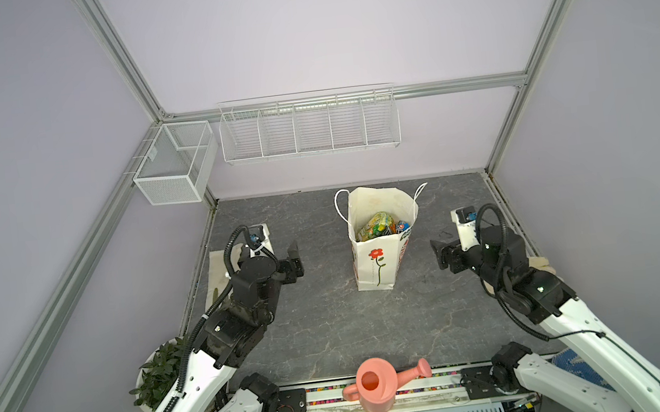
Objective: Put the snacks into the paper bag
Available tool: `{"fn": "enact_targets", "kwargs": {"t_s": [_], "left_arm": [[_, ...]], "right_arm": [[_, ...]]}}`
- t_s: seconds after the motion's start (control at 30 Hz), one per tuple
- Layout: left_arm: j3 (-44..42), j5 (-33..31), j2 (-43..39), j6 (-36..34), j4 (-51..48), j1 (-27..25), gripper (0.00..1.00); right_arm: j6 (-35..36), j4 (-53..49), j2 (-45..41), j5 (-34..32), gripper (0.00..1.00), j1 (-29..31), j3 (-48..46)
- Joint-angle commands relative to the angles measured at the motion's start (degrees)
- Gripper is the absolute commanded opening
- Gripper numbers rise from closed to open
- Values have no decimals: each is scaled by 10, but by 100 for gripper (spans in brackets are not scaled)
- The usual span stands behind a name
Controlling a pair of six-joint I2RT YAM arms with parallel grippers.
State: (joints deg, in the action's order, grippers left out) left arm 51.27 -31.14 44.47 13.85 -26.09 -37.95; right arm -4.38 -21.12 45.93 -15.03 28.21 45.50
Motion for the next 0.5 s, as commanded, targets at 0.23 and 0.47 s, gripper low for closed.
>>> {"fn": "enact_targets", "kwargs": {"t_s": [0.23, 0.47], "left_arm": [[-119, -142, -47, -96, 133, -2, 99], [-153, -167, -35, -111, 152, -2, 99]], "right_arm": [[24, 80, -68, -124, 89, -12, -119], [16, 88, -107, -157, 89, -25, -171]]}}
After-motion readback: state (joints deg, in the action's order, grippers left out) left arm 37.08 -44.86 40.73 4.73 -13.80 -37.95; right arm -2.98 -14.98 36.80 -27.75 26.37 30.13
